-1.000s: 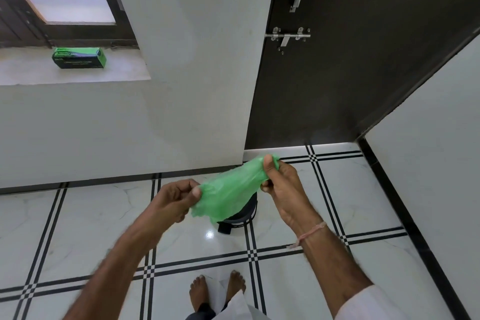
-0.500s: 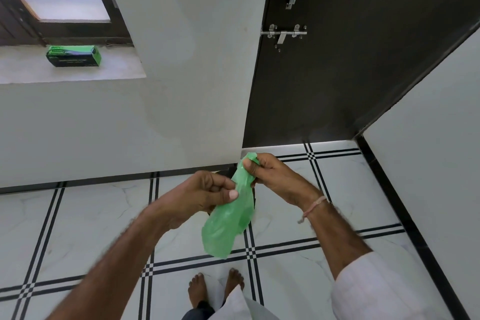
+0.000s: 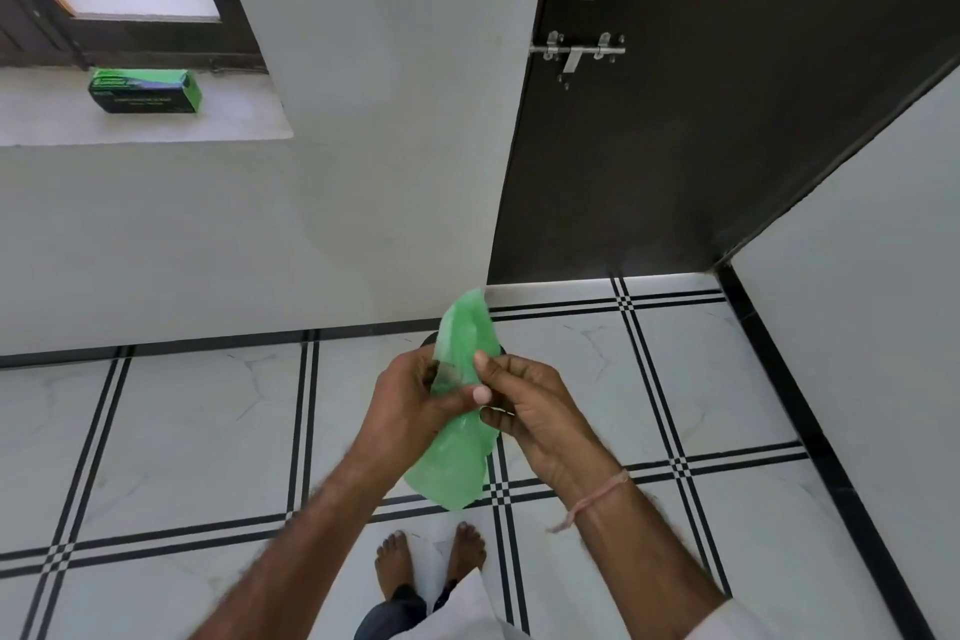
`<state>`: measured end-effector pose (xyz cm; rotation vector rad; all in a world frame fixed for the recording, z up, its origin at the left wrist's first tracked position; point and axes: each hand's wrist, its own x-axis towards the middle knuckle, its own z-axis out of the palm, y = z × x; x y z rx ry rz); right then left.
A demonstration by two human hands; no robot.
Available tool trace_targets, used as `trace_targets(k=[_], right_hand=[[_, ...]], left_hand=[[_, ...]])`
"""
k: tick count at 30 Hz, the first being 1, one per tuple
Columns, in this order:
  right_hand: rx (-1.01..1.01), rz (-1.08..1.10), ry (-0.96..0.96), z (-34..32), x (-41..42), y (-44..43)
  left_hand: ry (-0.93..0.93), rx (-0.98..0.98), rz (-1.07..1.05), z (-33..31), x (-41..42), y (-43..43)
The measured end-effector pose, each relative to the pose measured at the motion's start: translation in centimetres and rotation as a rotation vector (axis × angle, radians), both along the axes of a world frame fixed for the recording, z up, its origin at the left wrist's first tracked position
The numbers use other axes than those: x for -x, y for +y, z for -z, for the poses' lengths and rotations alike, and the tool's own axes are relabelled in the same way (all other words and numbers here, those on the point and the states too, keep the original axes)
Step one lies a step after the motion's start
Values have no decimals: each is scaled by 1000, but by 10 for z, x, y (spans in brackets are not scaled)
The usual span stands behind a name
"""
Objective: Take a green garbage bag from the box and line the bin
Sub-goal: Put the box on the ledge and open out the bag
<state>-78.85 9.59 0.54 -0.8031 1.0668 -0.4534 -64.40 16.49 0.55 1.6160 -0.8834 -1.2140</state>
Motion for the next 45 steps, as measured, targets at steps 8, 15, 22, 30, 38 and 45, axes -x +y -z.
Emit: trace_targets(k=[8, 15, 22, 30, 38, 45], right_hand=[[-59, -74, 19, 3, -6, 0], [-375, 196, -39, 18, 11, -28], [-404, 203, -74, 33, 14, -33], [-335, 300, 120, 45, 25, -50], [468, 279, 45, -27, -37, -85], [409, -770, 652, 77, -7, -23]], left_hand=[[135, 6, -29, -1, -5, 4], [576, -98, -317, 26, -43, 13], [998, -165, -623, 44, -53, 19], [645, -330, -284, 44, -86, 31], [341, 8, -662, -15, -83, -64], [174, -534, -74, 71, -78, -1]])
